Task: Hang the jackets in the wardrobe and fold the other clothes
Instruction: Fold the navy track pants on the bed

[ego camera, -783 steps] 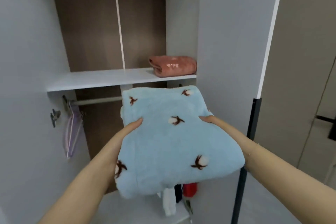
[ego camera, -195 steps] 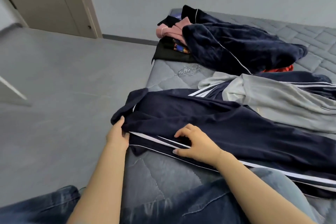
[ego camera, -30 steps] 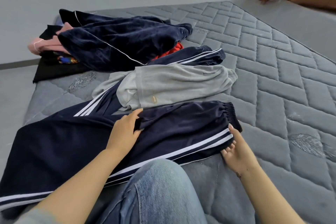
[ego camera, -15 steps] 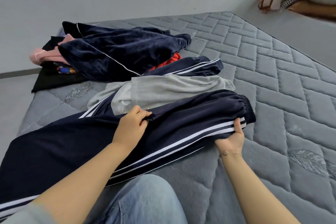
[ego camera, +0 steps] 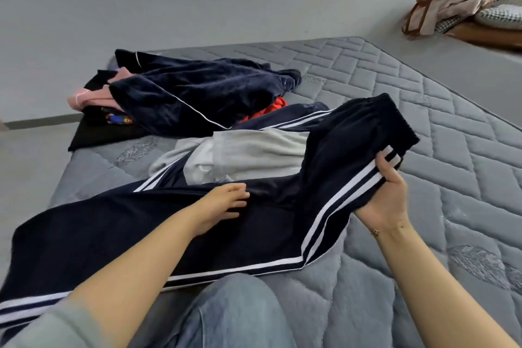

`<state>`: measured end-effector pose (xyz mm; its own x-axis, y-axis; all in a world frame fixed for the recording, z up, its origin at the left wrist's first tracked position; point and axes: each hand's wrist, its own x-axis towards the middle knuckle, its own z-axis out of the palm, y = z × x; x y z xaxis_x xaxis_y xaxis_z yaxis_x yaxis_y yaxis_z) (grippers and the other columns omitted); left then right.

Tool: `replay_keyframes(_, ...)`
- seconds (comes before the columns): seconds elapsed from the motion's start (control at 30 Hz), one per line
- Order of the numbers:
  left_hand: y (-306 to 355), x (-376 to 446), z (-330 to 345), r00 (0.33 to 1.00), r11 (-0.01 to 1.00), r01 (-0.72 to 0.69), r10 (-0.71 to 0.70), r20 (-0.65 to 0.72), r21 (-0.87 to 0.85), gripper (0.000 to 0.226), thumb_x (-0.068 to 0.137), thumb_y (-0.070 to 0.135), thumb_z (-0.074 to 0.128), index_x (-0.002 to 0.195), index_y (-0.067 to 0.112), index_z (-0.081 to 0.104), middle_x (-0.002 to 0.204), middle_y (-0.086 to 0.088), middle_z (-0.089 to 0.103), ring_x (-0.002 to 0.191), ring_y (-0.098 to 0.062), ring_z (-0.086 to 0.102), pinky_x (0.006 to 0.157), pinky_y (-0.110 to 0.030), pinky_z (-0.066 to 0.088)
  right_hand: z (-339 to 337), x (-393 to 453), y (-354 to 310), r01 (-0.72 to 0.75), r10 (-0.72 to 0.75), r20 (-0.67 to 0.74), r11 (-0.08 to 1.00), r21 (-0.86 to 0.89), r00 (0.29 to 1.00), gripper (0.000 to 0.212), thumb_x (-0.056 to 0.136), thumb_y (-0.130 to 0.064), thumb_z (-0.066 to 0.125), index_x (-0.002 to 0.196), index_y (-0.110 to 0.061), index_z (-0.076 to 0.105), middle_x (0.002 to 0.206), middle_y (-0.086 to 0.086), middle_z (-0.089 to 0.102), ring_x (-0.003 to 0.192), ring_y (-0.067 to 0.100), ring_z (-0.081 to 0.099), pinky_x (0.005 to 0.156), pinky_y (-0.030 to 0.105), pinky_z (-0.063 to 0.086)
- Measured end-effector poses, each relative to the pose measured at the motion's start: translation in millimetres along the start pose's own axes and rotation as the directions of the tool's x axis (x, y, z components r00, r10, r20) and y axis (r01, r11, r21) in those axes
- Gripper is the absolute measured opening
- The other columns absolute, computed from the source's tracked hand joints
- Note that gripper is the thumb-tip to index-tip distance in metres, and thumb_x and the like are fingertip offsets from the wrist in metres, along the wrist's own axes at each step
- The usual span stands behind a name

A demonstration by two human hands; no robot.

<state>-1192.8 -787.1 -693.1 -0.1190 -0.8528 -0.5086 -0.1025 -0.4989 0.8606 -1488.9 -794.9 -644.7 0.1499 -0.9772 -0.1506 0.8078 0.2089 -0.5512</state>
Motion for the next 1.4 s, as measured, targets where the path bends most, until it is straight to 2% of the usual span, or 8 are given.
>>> replay_keyframes(0.2,-21,-74,-128,0.98,0.83,-0.026,-0.089,-0.177,-0.557,0.036,0.102,0.035,0.042,0.124,0.011,0.059,0.122,-0.013,0.067,0.113,-0.026,0.063,0.086,-0.042,0.052,98,-10,132,-0.142,0.253,0.143,0.836,-0.53,0.957,0.024,0.082,-0.019,0.07,0.106,-0.018,0.075,0.115,0.008,0.071,0.111,0.022,0.066,0.098,0.038,0.049)
replay_keyframes(0.4,-91,-117,-183,0.965,0.821,0.172,-0.25,-0.072,-0.544,0.078,0.072,0.076,0.061,0.116,0.012,0.07,0.118,-0.016,0.068,0.102,-0.035,0.069,0.078,-0.046,0.058,121,-23,282,0.183,0.77,-0.059,-0.225,-0.957,0.636,0.085,0.094,-0.051,0.054,0.156,-0.024,0.003,0.162,-0.008,0.004,0.149,0.009,-0.001,0.121,0.033,0.002)
replay_keyframes(0.63,-101,-100,-163,0.892,0.967,-0.051,-0.067,-0.447,-0.248,0.055,0.077,0.026,0.081,0.124,0.015,0.054,0.113,-0.005,0.067,0.094,-0.018,0.068,0.076,-0.026,0.053,102,-7,249,0.213,0.444,0.113,-0.182,-0.96,0.889,0.061,0.087,0.01,0.043,0.144,-0.012,0.044,0.156,0.001,0.032,0.146,0.014,0.024,0.119,0.024,0.017)
replay_keyframes(0.77,-82,-114,-200,0.881,0.95,-0.177,0.037,-0.471,-0.257,0.021,0.082,0.013,0.075,0.101,0.016,0.067,0.092,-0.007,0.075,0.07,-0.013,0.073,0.054,-0.02,0.053,77,12,230,0.368,0.325,0.223,-0.509,-0.778,0.919,0.06,0.099,-0.028,0.051,0.153,-0.028,0.025,0.162,-0.008,0.009,0.15,0.015,0.001,0.121,0.041,0.001)
replay_keyframes(0.97,-94,-164,-320,0.747,0.961,-0.152,-0.04,-0.664,-0.229,0.024,0.08,0.018,0.078,0.099,0.018,0.063,0.089,0.0,0.073,0.067,-0.015,0.07,0.053,-0.026,0.052,72,32,270,0.359,0.378,0.127,-0.644,-0.676,0.917,0.077,0.09,-0.069,0.036,0.151,-0.044,-0.004,0.159,-0.017,-0.019,0.148,0.014,-0.019,0.118,0.055,-0.008)
replay_keyframes(1.13,-170,-162,-333,0.508,0.975,-0.007,-0.189,-0.84,-0.223,0.052,0.087,0.028,0.072,0.132,0.011,0.051,0.127,-0.013,0.061,0.11,-0.031,0.06,0.087,-0.039,0.047,73,35,310,0.393,0.455,0.05,-0.701,-0.595,0.889,0.093,0.084,-0.08,0.031,0.15,-0.038,-0.019,0.156,-0.01,-0.032,0.145,0.022,-0.028,0.114,0.061,-0.008)
replay_keyframes(1.27,-195,-166,-312,0.682,0.723,0.08,-0.542,-0.491,-0.686,0.07,0.055,0.073,0.077,0.099,0.02,0.068,0.094,-0.003,0.069,0.087,-0.024,0.063,0.067,-0.037,0.053,69,33,315,0.391,0.433,0.065,-0.724,-0.568,0.899,0.095,0.083,-0.081,0.027,0.148,-0.036,-0.025,0.155,-0.007,-0.035,0.144,0.023,-0.031,0.115,0.062,-0.008)
replay_keyframes(1.4,-200,-168,-311,0.792,0.655,0.09,-0.504,-0.345,-0.75,0.063,0.056,0.066,0.08,0.096,0.02,0.069,0.091,-0.009,0.068,0.09,-0.032,0.063,0.071,-0.051,0.052,69,33,315,0.393,0.43,0.078,-0.717,-0.575,0.899,0.095,0.084,-0.079,0.03,0.15,-0.035,-0.022,0.156,-0.007,-0.032,0.144,0.023,-0.029,0.116,0.061,-0.006)
